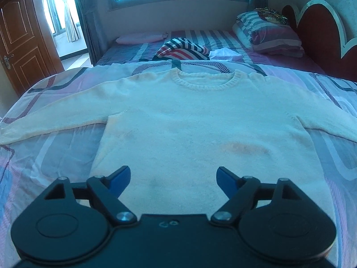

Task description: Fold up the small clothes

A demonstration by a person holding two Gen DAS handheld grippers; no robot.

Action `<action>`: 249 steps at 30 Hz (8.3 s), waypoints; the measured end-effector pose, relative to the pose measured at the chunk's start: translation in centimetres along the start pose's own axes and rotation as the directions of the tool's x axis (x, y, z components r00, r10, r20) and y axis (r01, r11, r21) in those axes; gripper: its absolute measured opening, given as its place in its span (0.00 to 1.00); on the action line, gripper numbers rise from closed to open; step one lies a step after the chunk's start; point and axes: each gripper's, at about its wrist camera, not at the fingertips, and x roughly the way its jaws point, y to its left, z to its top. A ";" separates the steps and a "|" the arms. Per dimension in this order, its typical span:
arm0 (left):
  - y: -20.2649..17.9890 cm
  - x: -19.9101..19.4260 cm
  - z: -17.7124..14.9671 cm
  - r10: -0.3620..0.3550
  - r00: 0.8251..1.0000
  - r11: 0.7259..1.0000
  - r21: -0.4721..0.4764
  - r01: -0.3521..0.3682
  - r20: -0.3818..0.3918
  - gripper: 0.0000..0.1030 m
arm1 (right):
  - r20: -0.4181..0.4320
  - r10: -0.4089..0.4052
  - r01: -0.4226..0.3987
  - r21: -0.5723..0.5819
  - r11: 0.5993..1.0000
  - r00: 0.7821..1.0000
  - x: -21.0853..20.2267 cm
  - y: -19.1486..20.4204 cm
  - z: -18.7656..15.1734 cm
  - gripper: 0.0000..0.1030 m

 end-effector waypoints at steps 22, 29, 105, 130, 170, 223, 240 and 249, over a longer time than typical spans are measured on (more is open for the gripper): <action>8.8 2.8 3.7 -0.072 0.997 0.994 -0.075 0.074 0.034 0.73 | -0.018 0.428 -0.390 -0.448 0.805 0.904 -6.0 29.2 -11.2 0.02; 12.3 5.6 4.8 -0.120 0.993 0.982 -0.147 0.121 0.020 0.73 | -0.237 0.475 -0.527 -0.483 0.699 0.847 -3.7 39.1 -21.4 0.03; 10.8 14.7 7.5 -0.234 0.967 0.939 -0.236 0.251 0.097 0.46 | -0.130 0.270 -0.299 -0.339 0.892 0.954 4.4 28.7 -12.7 0.41; 10.6 12.8 6.8 -0.167 0.985 0.975 -0.142 0.170 0.033 0.77 | -0.084 0.169 -0.186 -0.585 0.789 0.982 3.0 31.3 -17.7 0.06; 41.0 9.0 -1.7 -0.035 0.995 0.635 -0.766 0.098 0.098 0.69 | -0.287 0.429 -0.502 -0.652 0.568 0.857 -5.1 46.6 -32.0 0.33; 13.4 6.1 4.0 -0.312 0.944 0.947 -0.048 0.319 0.111 0.74 | -0.284 0.441 -0.521 -0.553 0.650 0.851 -5.7 38.1 -25.8 0.33; 18.9 8.5 2.6 -0.171 0.982 0.975 -0.130 0.180 0.078 0.69 | -0.252 0.388 -0.424 -0.778 0.463 0.887 -4.3 44.3 -33.4 0.44; 18.1 9.4 3.0 -0.159 0.984 0.976 -0.136 0.169 0.086 0.69 | -0.231 0.477 -0.502 -0.639 0.583 0.848 -3.3 44.6 -28.7 0.06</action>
